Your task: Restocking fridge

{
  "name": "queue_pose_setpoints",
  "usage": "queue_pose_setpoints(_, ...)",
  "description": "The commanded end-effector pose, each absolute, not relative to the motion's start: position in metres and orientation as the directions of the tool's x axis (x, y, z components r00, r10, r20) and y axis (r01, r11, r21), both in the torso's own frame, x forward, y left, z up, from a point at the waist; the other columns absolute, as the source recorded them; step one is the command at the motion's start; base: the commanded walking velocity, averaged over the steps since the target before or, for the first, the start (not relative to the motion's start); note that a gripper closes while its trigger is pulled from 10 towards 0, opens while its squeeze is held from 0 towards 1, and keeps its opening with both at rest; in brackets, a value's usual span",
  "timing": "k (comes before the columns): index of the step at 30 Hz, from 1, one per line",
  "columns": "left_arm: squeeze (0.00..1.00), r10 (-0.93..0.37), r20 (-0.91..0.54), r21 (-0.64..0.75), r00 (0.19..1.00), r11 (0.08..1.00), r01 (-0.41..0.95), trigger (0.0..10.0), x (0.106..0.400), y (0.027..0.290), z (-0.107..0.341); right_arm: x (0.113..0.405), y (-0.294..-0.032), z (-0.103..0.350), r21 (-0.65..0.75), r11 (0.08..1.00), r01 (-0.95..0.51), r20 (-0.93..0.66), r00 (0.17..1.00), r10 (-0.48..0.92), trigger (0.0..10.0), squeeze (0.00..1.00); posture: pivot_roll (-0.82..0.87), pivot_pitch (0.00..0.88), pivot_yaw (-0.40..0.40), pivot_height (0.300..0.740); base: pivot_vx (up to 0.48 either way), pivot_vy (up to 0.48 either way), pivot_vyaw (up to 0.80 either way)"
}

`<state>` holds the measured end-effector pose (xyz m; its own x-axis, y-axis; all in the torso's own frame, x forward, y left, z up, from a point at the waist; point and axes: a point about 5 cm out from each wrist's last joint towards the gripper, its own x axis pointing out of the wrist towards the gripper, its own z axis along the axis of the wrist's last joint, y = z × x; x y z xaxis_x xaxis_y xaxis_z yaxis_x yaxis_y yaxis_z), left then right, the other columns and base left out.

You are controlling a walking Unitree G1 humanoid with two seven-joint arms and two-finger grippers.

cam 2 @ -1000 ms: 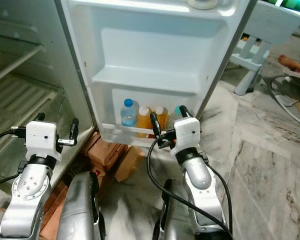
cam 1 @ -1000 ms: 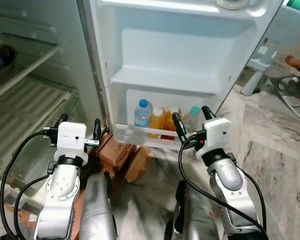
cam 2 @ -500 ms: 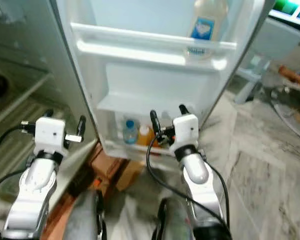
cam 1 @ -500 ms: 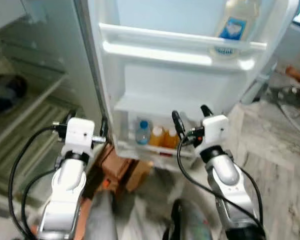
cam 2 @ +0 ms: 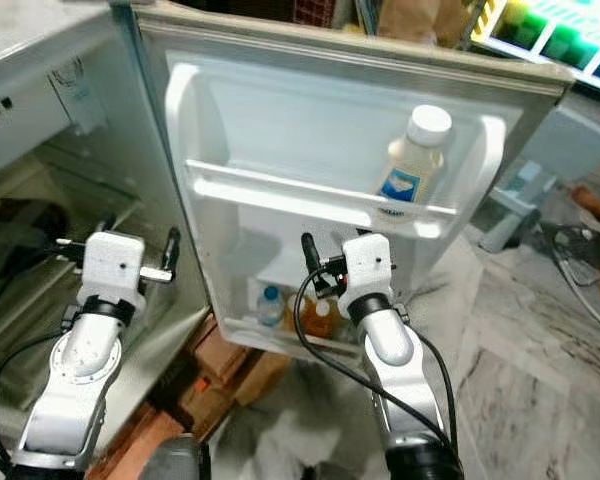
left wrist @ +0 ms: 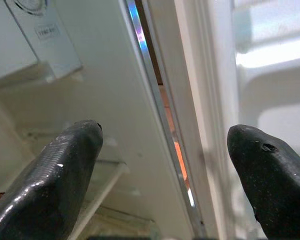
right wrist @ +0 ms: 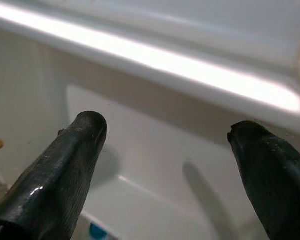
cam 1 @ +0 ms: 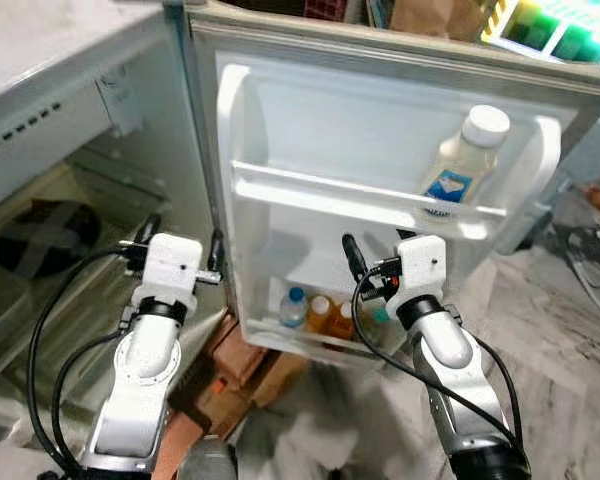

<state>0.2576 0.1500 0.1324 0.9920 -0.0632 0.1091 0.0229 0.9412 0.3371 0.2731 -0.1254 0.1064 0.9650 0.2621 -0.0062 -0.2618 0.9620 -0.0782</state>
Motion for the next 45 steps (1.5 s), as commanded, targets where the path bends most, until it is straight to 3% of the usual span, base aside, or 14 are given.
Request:
queue_pose_setpoints(1,0.0,-0.061,0.087,0.34,0.994,0.94,0.028,10.0,0.258,0.148,0.128,0.272,-0.126,0.096,-0.066,0.965,-0.255,-0.067,0.966,0.251,10.0,0.0,0.15,0.0,-0.089,0.74,0.0,0.0,0.0)
queue_pose_setpoints(14,0.0,-0.083,0.12,0.403,0.989,0.915,0.028,10.0,0.264,0.147,0.131,0.272,-0.124,0.096,-0.041,0.958,-0.285,-0.082,0.956,0.281,10.0,0.0,0.15,0.0,-0.086,0.74,0.0,-0.023,0.0)
queue_pose_setpoints(28,0.0,-0.065,0.099,0.418,0.993,0.908,0.018,10.0,0.269,0.149,0.128,0.274,-0.119,0.097,-0.068,0.952,-0.299,-0.084,0.952,0.293,10.0,0.0,0.15,0.003,-0.082,0.74,0.0,-0.48,0.0)
queue_pose_setpoints(38,0.0,-0.065,0.098,0.436,0.993,0.9,0.016,10.0,0.269,0.15,0.128,0.274,-0.11,0.115,-0.067,0.932,-0.357,0.042,0.932,0.36,10.0,0.0,0.14,0.002,-0.081,0.74,0.0,-0.48,0.0)
queue_pose_setpoints(45,0.0,-0.063,0.083,0.444,0.995,0.896,0.02,10.0,0.27,0.152,0.125,0.278,-0.113,0.115,-0.046,0.948,-0.316,0.054,0.947,0.318,10.0,0.0,0.15,0.0,-0.08,0.74,0.041,-0.454,0.0)
